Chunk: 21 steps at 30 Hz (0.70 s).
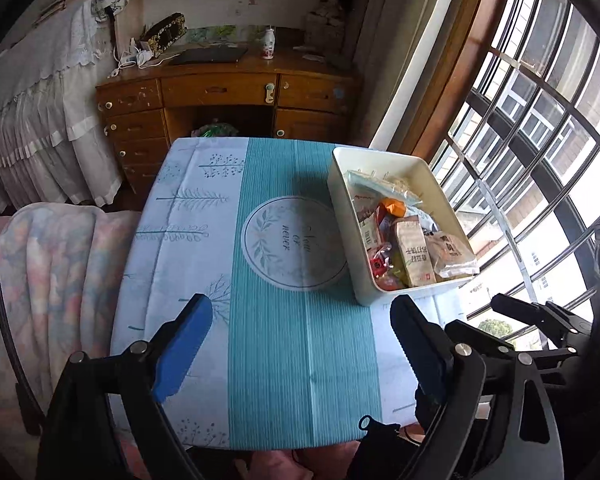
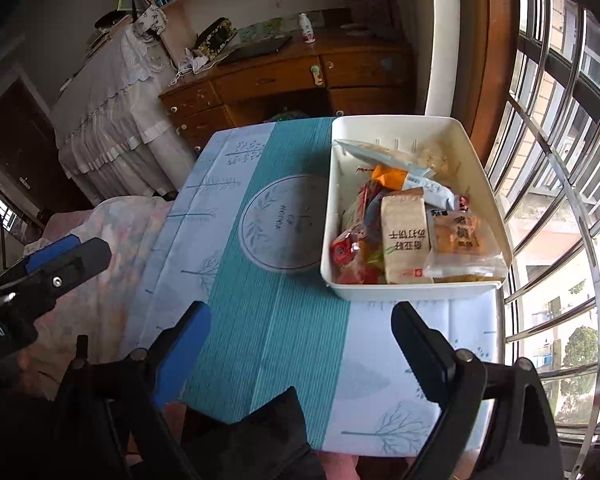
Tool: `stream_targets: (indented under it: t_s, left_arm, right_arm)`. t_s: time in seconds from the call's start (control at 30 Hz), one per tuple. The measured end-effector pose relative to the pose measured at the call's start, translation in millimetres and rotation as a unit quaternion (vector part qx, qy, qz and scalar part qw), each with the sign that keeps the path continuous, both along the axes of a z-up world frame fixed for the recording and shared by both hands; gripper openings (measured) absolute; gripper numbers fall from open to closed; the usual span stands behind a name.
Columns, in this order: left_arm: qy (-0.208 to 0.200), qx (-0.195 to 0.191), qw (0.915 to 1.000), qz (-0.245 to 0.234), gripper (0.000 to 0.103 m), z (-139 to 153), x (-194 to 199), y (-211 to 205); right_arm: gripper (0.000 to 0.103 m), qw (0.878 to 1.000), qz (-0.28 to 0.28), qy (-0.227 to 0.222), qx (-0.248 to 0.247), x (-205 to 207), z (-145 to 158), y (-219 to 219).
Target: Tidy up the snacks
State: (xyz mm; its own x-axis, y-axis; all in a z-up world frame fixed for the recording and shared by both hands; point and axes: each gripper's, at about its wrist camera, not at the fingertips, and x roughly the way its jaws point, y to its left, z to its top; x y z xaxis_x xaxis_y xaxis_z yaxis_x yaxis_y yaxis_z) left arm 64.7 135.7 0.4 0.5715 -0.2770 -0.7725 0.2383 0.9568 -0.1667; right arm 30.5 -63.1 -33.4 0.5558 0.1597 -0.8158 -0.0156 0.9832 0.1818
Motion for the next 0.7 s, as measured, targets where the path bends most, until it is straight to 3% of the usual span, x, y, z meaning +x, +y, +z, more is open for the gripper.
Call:
stream_targets:
  t_s: [0.13, 0.23, 0.4, 0.53, 0.7]
  left_arm:
    - [0.016, 0.014, 0.9997, -0.013, 0.093, 4.0, -8.9, 3.3]
    - [-0.003, 0.036, 0.9992, -0.018, 0.099, 17.5, -19.4, -1.5]
    - [-0.036, 0.035, 0.9987, -0.003, 0.102, 33.6, -39.5, -5.5]
    - [-0.057, 0.044, 0.9966, 0.039, 0.102, 38.3, -43.4, -1.8]
    - [-0.063, 0.065, 0.9942, 0.058, 0.102, 35.8, -49.4, -7.0]
  right_arm:
    - [0.093, 1.000, 0.000, 0.022, -0.011, -18.5, 12.2, 13.9]
    - [0.093, 0.999, -0.007, 0.029, -0.031, -32.9, 25.1, 22.0]
    - [0.096, 0.996, -0.060, -0.005, -0.060, -65.1, 47.5, 26.5]
    - [0.098, 0.993, -0.095, -0.026, -0.060, -78.6, 54.3, 20.7]
    - [0.103, 0.992, -0.094, -0.053, -0.068, -83.8, 56.5, 27.2]
